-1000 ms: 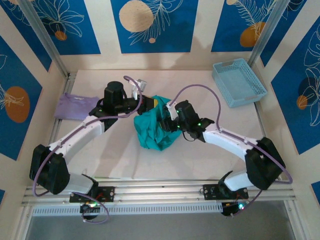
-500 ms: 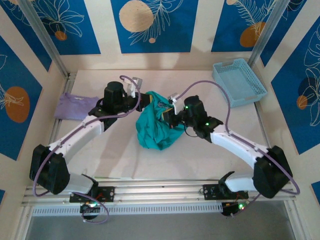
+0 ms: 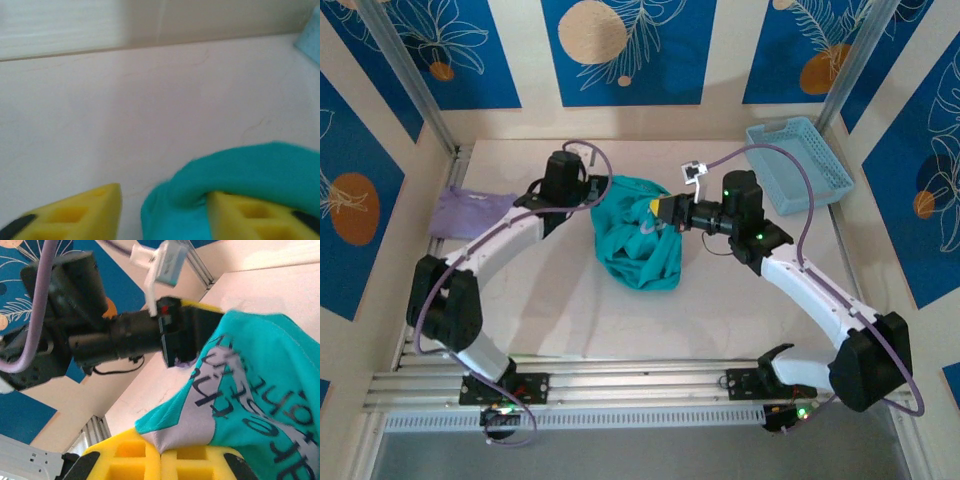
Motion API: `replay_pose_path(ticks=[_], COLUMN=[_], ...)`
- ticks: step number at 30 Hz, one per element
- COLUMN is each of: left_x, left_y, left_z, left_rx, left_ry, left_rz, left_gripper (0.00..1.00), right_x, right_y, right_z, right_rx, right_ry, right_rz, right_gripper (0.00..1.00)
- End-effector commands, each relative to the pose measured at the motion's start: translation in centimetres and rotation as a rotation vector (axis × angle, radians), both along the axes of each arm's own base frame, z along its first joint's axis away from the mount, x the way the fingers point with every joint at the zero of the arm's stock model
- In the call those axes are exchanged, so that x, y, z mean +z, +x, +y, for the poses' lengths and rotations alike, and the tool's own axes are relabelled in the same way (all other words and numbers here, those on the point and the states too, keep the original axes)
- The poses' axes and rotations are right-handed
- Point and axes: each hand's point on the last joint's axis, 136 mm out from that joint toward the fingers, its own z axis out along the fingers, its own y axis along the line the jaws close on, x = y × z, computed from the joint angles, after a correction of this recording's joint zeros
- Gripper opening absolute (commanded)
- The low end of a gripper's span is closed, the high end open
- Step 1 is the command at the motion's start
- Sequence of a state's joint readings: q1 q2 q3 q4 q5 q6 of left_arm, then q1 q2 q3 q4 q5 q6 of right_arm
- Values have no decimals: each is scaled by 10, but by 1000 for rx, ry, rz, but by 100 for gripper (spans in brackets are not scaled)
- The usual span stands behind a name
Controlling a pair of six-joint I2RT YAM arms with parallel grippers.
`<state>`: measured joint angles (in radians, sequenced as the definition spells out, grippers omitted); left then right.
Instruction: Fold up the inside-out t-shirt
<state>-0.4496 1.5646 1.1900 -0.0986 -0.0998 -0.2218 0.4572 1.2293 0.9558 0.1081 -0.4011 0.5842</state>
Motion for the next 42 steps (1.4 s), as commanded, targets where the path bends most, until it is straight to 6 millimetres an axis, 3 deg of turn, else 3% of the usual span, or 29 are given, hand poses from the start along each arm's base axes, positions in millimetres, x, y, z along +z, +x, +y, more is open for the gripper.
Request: replay_pose_path(ticks=[1,5,7,9,12,13,16,18,19,21,24,26,29,32,34,38,42], left_x=[12,5,0,-10,-26,-31,-46,-55,-60,-73,-93,-104,-108,-92,-73,-37,-9], left_y=[-45,-100,-117,-127,-122,-119,-110,-111,-111,-110,-117,-125,-134,-137,-137,-136,-139], left_z=[8,-19,-37,-53,-69,-73,-73,-58,-46,-14,16,19,20,17,13,-2,-40], left_rx=[-35,-218,-314,-390,-434,-440,-406,-343,-293,-161,-54,-58,-72,-104,-141,-213,-362], left_ry=[-71,-229,-293,-301,-280,-278,-259,-245,-234,-201,-140,-140,-170,-195,-207,-227,-261], left_rz=[5,49,90,127,164,176,225,227,219,205,217,228,213,141,69,-46,-73], left_gripper=[63,74,75,76,75,69,27,1,0,0,0,0,11,39,49,57,53], right_x=[6,1,-2,-4,-3,-3,10,28,37,51,52,43,30,22,17,11,7], right_y=[-1,2,3,4,5,5,9,14,15,15,13,14,15,16,15,14,14], right_z=[2,-3,-3,-3,-3,-4,-13,-28,-34,-42,-44,-45,-46,-45,-43,-40,-37], right_rx=[39,74,89,100,107,105,89,53,41,33,38,39,41,60,80,116,127], right_ry=[56,44,32,26,23,22,23,47,63,86,74,67,49,33,23,2,-1], right_rz=[25,19,20,21,17,16,-13,-46,-63,-95,-98,-80,-54,-30,-18,-8,2], right_gripper=[0,0,0,0,0,0,0,0,0,0,0,0,0,0,0,0,0])
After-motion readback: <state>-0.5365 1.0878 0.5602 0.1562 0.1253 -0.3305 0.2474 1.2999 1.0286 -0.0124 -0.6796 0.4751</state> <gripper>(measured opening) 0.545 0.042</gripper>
